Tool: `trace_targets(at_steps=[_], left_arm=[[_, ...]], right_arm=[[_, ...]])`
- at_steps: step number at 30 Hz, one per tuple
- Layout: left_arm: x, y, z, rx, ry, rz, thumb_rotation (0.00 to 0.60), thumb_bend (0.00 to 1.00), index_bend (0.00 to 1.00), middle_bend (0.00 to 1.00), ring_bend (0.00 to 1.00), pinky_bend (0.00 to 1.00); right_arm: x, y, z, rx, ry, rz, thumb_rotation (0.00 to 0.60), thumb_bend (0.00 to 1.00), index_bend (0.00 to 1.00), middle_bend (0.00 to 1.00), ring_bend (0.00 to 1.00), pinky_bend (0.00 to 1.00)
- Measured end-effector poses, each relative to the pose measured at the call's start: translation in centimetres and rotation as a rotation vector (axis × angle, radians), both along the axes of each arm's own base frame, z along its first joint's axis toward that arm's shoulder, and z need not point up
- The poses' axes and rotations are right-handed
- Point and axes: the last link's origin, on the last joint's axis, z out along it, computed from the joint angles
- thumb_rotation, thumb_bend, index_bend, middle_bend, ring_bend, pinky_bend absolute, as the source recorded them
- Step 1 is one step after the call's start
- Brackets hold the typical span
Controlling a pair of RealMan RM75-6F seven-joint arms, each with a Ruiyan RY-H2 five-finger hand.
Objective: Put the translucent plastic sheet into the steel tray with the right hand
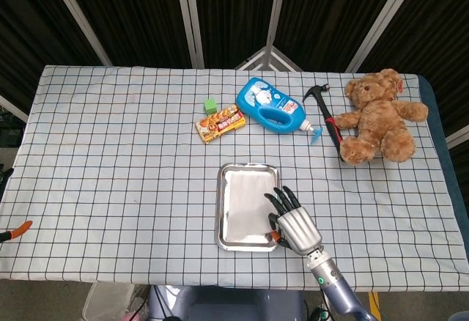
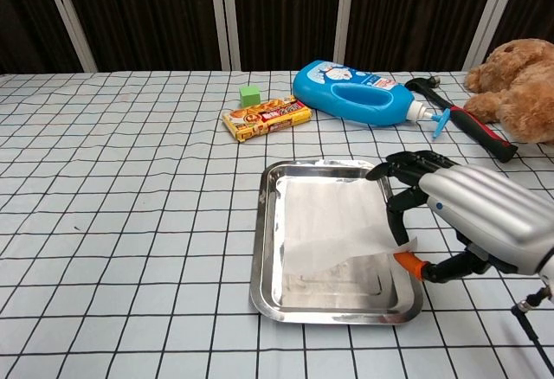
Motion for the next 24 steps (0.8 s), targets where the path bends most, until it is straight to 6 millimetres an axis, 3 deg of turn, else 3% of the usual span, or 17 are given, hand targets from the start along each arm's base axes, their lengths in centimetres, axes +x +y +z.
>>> trace_targets(at_steps=[9,18,24], left_arm=[[0.0,0.0,0.0,0.000,-0.003,0.000,0.600,0.00,0.00,0.00,0.00,0.00],[0.0,0.0,0.0,-0.001,-0.003,0.000,0.600,0.00,0.00,0.00,0.00,0.00],[0.0,0.0,0.0,0.001,-0.005,0.001,0.600,0.00,0.00,0.00,0.00,0.00]], right_arm=[[0.5,-0.1,-0.5,-0.003,-0.001,-0.008,0.600,0.50,0.65,0.17,0.00,0.00],[1.2,0.4,-0.2,-0.016,-0.007,0.013,0.600,0.49,0.28,0.13,0.00,0.00],[2.1,0.7,0.0,-0.019,-0.025,0.034,0.600,0.46,0.21,0.12,0.00,0.00]])
